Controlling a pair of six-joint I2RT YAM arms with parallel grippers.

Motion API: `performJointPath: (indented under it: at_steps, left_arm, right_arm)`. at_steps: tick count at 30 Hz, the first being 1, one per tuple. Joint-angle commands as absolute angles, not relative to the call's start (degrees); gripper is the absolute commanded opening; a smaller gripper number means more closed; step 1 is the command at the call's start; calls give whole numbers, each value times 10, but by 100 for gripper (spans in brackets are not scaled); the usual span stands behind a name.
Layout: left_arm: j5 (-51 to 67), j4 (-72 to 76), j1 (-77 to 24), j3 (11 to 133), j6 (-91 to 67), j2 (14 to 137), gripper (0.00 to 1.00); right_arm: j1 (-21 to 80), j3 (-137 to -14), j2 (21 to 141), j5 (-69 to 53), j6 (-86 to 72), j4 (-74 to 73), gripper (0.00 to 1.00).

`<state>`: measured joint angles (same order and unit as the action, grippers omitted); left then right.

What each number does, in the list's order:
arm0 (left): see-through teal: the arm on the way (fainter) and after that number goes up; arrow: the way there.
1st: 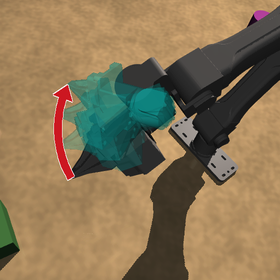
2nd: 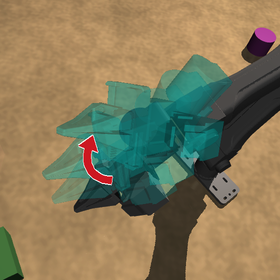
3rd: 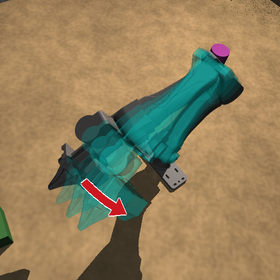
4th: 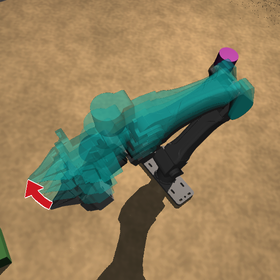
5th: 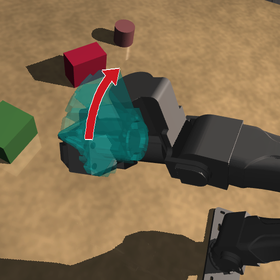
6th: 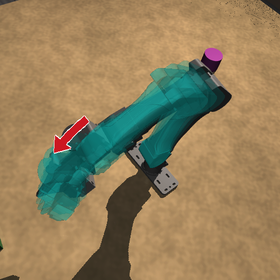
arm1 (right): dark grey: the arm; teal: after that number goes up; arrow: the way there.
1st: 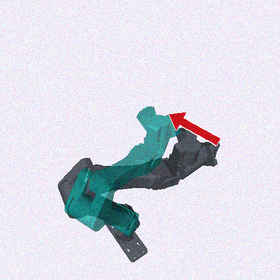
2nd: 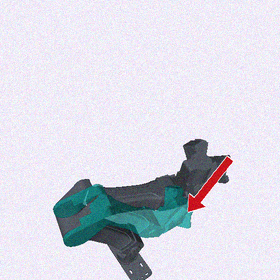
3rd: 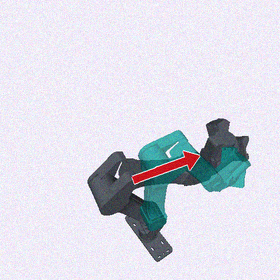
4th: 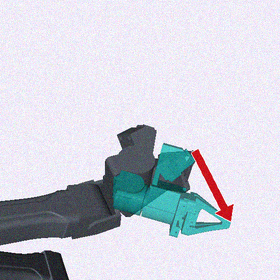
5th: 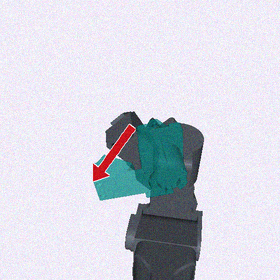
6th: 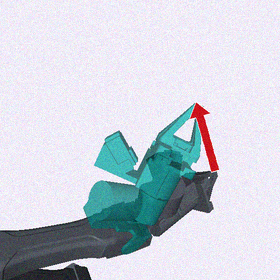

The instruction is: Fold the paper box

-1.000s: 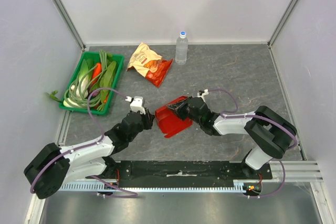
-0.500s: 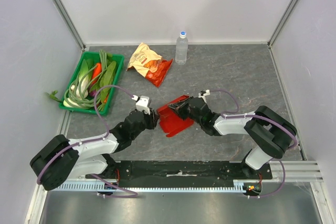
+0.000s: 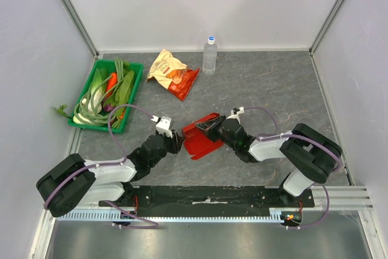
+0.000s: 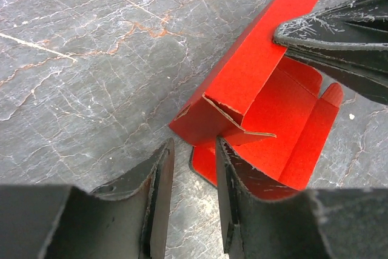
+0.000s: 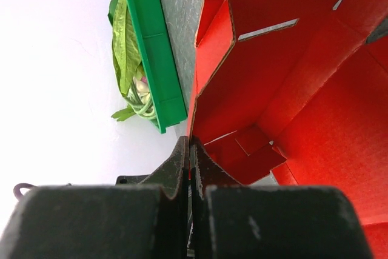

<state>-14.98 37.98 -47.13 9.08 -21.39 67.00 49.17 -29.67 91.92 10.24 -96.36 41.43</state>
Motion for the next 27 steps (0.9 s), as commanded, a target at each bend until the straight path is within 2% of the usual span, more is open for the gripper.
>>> performJointPath:
  at_steps: [1, 7, 17, 21, 27]
  left_arm:
    - [-173, 453, -478, 81, -195, 667, 41]
    - [-200, 499, -508, 72, -169, 692, 45]
    - [-297, 509, -546, 45, -206, 686, 46]
    - [-337, 542, -567, 62, -170, 722, 46]
    - [-380, 620, -597, 69, -146, 794, 54]
  right_arm:
    - [498, -274, 941, 109, -943, 466, 0]
    - [503, -265, 948, 120, -957, 472, 0]
    - [509, -251, 965, 126, -947, 497, 0]
    - [512, -252, 974, 128, -966, 501, 0]
    - [524, -265, 971, 139, -989, 465, 0]
